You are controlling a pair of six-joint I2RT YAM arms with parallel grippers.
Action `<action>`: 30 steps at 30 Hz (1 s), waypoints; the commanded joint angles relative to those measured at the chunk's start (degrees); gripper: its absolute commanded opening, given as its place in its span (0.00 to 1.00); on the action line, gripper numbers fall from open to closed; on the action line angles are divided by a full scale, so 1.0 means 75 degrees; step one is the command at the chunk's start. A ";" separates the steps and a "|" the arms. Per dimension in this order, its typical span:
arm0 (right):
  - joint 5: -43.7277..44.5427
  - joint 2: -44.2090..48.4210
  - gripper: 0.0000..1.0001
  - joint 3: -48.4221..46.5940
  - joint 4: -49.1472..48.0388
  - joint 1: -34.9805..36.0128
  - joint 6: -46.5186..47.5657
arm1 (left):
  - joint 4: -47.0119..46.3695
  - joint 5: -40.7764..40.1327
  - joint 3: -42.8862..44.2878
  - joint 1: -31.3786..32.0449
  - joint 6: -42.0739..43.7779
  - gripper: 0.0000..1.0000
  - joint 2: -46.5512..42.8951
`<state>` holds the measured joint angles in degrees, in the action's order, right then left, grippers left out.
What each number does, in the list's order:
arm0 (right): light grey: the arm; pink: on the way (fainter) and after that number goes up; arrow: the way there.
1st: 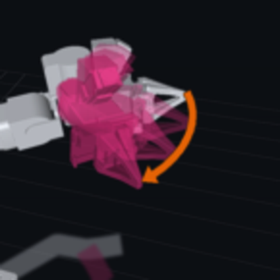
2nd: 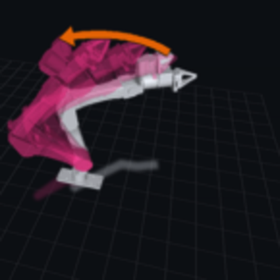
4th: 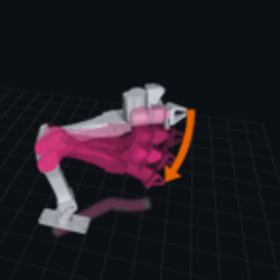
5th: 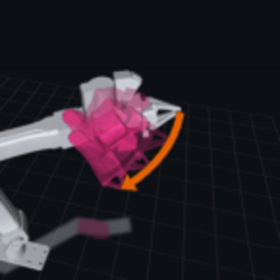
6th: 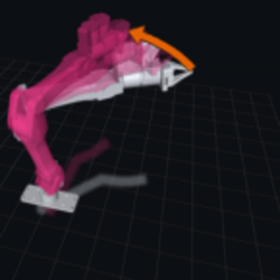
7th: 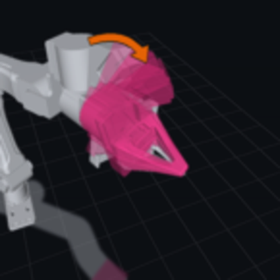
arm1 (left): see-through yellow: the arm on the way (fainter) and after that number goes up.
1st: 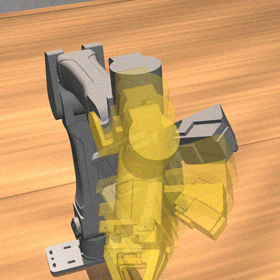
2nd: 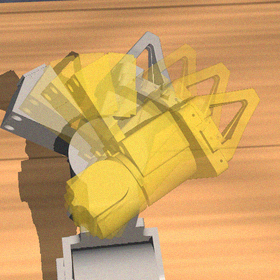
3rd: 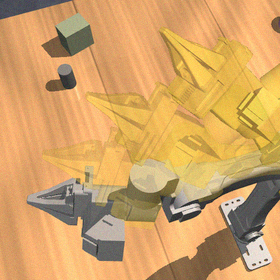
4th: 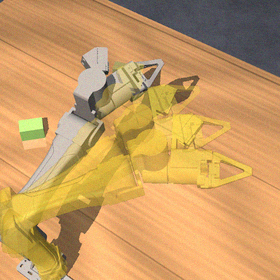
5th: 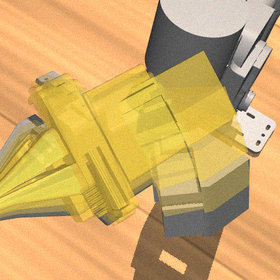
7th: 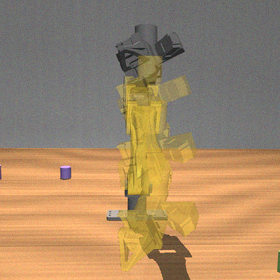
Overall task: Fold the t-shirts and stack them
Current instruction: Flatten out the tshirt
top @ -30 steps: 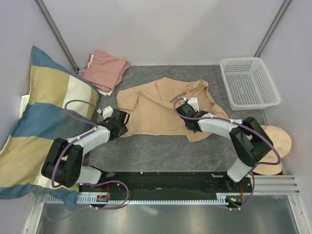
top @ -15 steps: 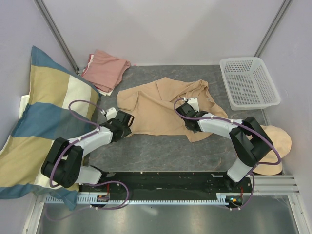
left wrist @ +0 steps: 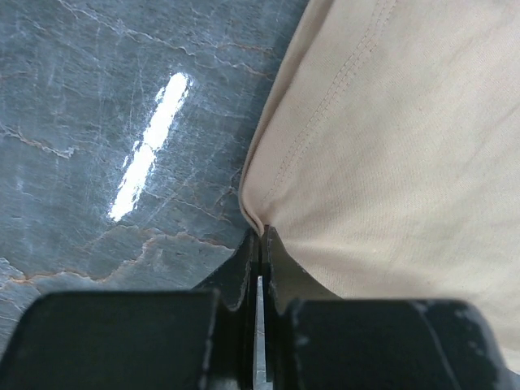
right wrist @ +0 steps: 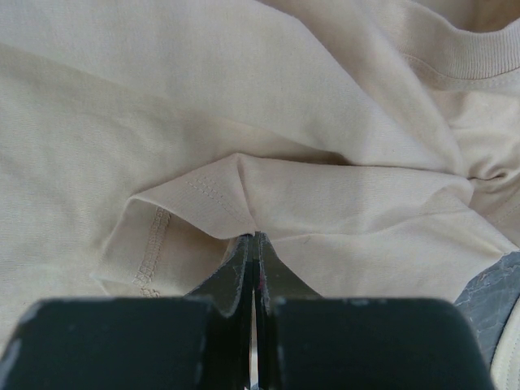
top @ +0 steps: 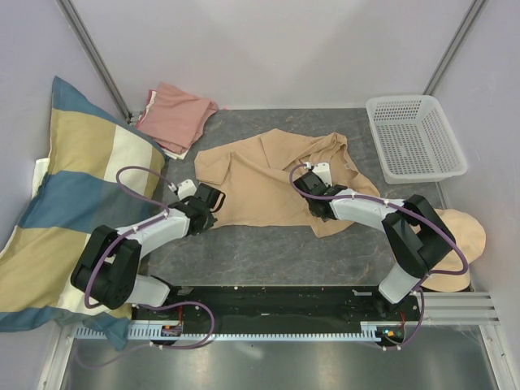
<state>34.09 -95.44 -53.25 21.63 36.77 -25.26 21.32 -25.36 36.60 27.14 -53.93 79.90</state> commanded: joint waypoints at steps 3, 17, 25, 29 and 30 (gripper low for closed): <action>-0.0021 0.0186 0.00 0.0069 -0.0036 -0.0052 0.0027 | 0.0918 -0.0143 0.0322 0.0050 -0.0075 0.02 -0.0081; 0.0470 0.2493 0.00 -0.0575 0.1557 -0.0204 0.0039 | 0.2325 -0.0696 0.3111 -0.0208 0.1917 0.02 -0.1337; 0.0775 0.3513 0.00 -0.1336 0.2530 -0.0333 0.0133 | 0.2758 -0.0872 0.3932 -0.0266 0.2550 0.02 -0.1641; 0.0904 0.3900 0.00 -0.1944 0.2916 -0.0380 0.0273 | 0.2887 -0.1047 0.4237 -0.0313 0.2784 0.02 -0.1817; 0.0962 0.3936 0.00 -0.2062 0.2975 -0.0391 0.0343 | 0.2922 -0.1082 0.4330 -0.0325 0.2877 0.02 -0.1840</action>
<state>38.22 -68.77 -63.02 40.18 34.28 -24.53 41.50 -29.69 64.88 25.36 -37.06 68.90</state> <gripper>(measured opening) 0.007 0.035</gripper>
